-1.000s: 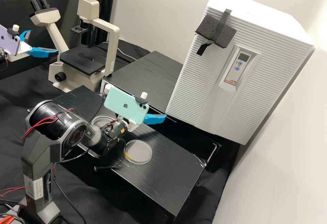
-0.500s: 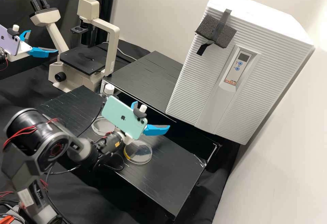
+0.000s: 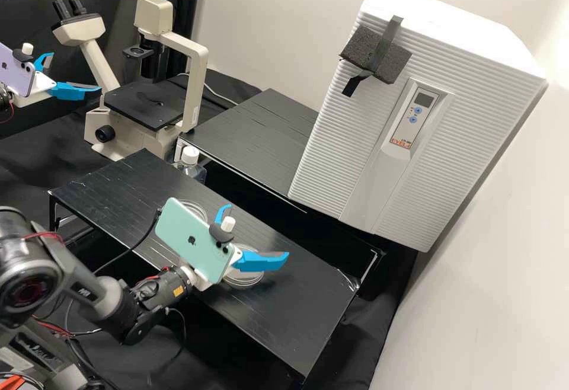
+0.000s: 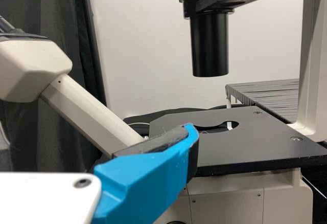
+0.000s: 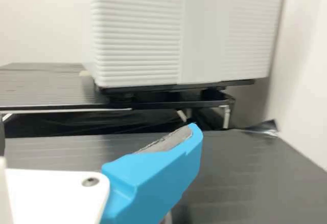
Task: Close the petri dish lid.
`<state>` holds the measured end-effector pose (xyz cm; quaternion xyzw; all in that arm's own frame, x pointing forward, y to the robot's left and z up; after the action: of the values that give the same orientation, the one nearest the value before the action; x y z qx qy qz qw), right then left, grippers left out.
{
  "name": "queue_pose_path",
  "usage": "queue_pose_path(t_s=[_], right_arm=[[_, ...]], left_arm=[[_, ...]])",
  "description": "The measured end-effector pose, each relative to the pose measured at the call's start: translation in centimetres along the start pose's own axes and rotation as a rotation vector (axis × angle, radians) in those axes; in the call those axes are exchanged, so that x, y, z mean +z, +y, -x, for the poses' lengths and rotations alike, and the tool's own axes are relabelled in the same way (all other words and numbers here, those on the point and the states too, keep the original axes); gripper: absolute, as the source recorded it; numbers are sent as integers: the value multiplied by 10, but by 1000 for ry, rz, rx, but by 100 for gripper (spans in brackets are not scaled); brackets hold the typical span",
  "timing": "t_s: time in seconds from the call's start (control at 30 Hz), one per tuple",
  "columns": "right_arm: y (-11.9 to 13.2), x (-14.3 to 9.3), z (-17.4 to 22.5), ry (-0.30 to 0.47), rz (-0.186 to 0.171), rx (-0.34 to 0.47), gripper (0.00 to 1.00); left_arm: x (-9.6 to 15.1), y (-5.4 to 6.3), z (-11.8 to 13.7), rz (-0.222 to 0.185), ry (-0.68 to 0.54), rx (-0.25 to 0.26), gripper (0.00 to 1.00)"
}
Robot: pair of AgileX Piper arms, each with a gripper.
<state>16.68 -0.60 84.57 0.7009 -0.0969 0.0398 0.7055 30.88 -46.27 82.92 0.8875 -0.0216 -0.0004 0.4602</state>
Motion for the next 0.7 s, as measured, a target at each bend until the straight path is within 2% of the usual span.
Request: queue_pose_path(t_s=[0.13,0.23,0.3,0.5,0.7], right_arm=[[13,-3,9,37,8,51,100],[21,-8,16,76,30,65,100],[22,-11,21,93,41,38,100],[21,-11,28,86,63,-31,100],[22,0,30,17,88,-58,100]], left_arm=[[0,0,0,0,0,0,100],[0,0,0,0,0,0,100],[0,0,0,0,0,0,100],[0,0,0,0,0,0,100],[0,0,0,0,0,0,100]])
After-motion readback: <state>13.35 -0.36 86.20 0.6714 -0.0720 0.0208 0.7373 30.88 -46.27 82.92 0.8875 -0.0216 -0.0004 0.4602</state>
